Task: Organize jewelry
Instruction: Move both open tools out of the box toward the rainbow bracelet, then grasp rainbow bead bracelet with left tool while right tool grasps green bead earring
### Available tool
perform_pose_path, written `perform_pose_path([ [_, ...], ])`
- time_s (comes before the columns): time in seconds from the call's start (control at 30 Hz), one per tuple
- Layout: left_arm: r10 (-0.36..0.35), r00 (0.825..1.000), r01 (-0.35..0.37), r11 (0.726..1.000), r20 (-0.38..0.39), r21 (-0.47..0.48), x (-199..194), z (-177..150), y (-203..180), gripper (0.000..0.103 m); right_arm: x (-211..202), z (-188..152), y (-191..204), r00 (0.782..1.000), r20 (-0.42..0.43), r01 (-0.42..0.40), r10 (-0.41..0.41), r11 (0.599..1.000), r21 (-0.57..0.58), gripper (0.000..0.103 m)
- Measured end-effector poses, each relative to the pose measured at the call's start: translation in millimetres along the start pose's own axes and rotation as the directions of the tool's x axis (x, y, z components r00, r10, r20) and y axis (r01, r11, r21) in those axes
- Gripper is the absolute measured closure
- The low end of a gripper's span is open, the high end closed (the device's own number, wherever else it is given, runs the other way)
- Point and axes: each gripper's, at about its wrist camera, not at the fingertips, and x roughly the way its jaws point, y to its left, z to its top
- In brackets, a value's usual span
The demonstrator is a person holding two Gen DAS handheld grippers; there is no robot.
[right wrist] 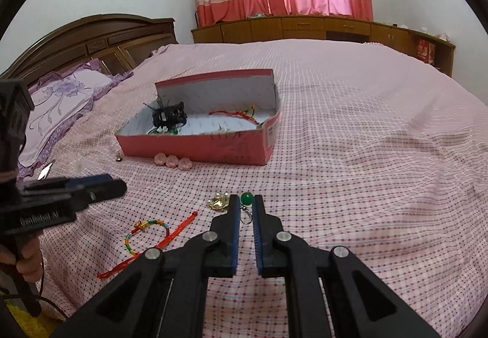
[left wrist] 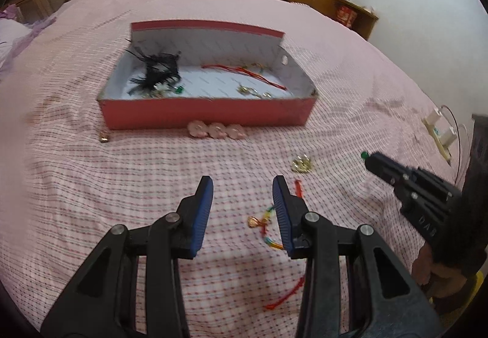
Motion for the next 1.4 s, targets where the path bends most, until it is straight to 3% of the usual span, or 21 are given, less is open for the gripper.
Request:
perform_pose_path([
  [0.4,-0.018,0.994,0.025,0.998,-0.109,0.059,29,-19,-21,0.075,-4,-4,-9,1.000,0.012,-0.003,0.002,1.000,0.029,0.094],
  [0.5,0.007,0.993,0.002,0.997,-0.120,0.079,35,-22,-22,0.083,-4,-5,-10,1.000,0.014,-0.004,0.004,0.999,0.033,0.094],
  [0.63,0.038,0.992,-0.027,0.995,-0.119,0.099,39,-24,-23,0.103,-4,-5,-11,1.000,0.015,-0.008,0.007,0.999,0.041,0.094],
  [0.9,0.016,0.996,-0.009,0.997,-0.087,0.081,28,-22,-19,0.103,-6,-3,-10,1.000,0.021,-0.009,0.008,0.999,0.037,0.094],
  [1.4,0.020,0.998,-0.021,0.999,0.065,0.027,-16,5,-1,0.103,-11,15,7,0.997,0.059,-0.047,0.046,0.999,0.013,0.094],
])
